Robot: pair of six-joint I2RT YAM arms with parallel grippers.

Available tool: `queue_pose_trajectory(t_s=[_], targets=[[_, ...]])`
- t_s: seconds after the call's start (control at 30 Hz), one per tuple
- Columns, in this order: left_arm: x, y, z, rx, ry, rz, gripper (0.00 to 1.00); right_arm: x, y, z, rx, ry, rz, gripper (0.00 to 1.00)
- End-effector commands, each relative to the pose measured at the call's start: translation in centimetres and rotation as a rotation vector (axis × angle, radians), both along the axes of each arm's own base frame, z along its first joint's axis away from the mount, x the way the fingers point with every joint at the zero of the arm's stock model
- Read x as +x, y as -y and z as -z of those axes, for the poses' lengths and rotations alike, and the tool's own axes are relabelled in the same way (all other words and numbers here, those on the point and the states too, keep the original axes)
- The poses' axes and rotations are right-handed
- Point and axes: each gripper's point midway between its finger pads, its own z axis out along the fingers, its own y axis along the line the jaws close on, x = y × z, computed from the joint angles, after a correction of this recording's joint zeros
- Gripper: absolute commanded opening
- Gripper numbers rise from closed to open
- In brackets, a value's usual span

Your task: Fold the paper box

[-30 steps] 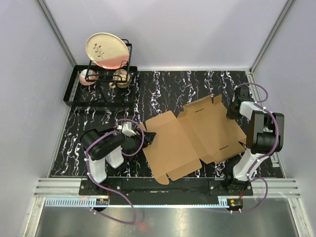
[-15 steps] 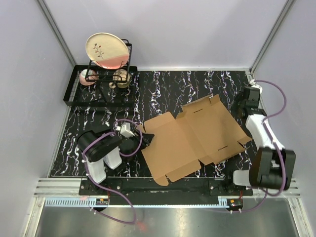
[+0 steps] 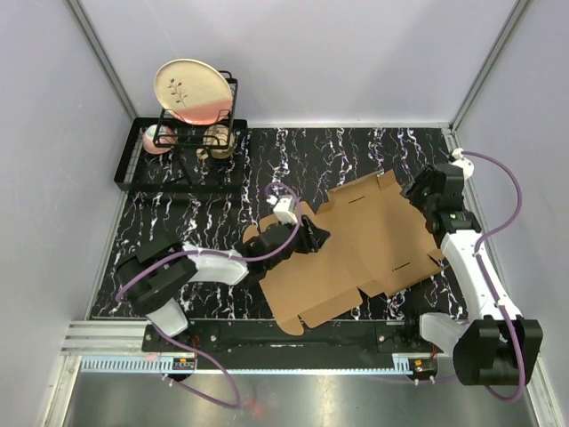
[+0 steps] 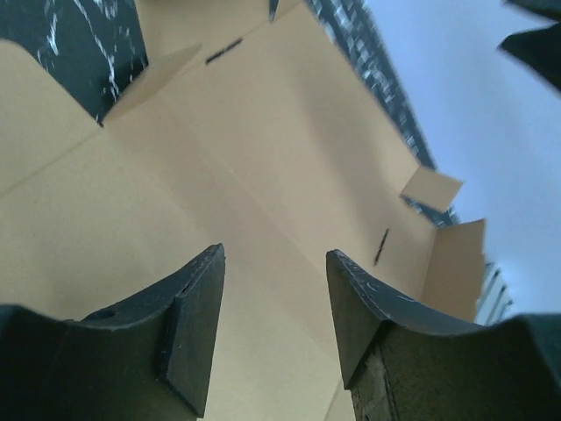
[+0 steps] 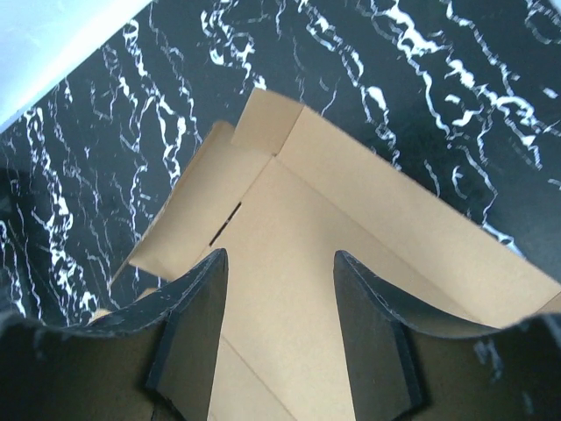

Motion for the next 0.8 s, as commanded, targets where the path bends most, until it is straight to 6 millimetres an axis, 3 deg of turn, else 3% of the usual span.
queue_pose_trajectory(t_s=[0.0, 0.1, 0.2, 0.33, 0.4, 0.47, 0.6, 0.7, 0.73, 0.77], targets=[[-2.0, 0.9, 8.0, 0.238, -0.187, 0.121, 0.53, -1.3, -2.0, -0.8, 0.046, 0.03, -0.025, 0.58], [-2.3, 0.9, 11.4, 0.307, -0.281, 0.114, 0.53, -1.9, -2.4, -0.8, 0.042, 0.02, -0.03, 0.59], [-2.6, -0.9, 14.7, 0.429, -0.367, 0.057, 0.53, -2.0, -2.3, -0.8, 0.013, -0.007, -0.021, 0.59], [-3.0, -5.2, 17.5, 0.484, -0.497, -0.075, 0.53, -2.1, -2.0, -1.0, -0.018, -0.009, -0.003, 0.6], [-3.0, -8.7, 18.8, 0.477, -0.579, -0.169, 0.53, -2.0, -1.8, -1.1, -0.019, -0.006, 0.009, 0.6], [-2.8, -11.5, 19.2, 0.468, -0.62, -0.239, 0.53, -1.8, -1.5, -0.7, -0.031, -0.02, 0.024, 0.6], [-4.8, -17.2, 18.8, 0.484, -0.638, -0.328, 0.53, -1.3, -0.5, 0.4, -0.06, -0.034, 0.08, 0.6], [-5.5, -19.0, 18.1, 0.471, -0.61, -0.343, 0.53, -0.2, 0.2, 1.2, -0.089, 0.008, 0.112, 0.61], [-5.6, -19.0, 17.9, 0.471, -0.602, -0.338, 0.53, 0.6, -0.4, 0.8, -0.079, 0.042, 0.082, 0.62], [-5.7, -19.0, 17.7, 0.473, -0.597, -0.325, 0.53, 1.1, -1.0, 1.7, -0.107, 0.01, 0.018, 0.62]])
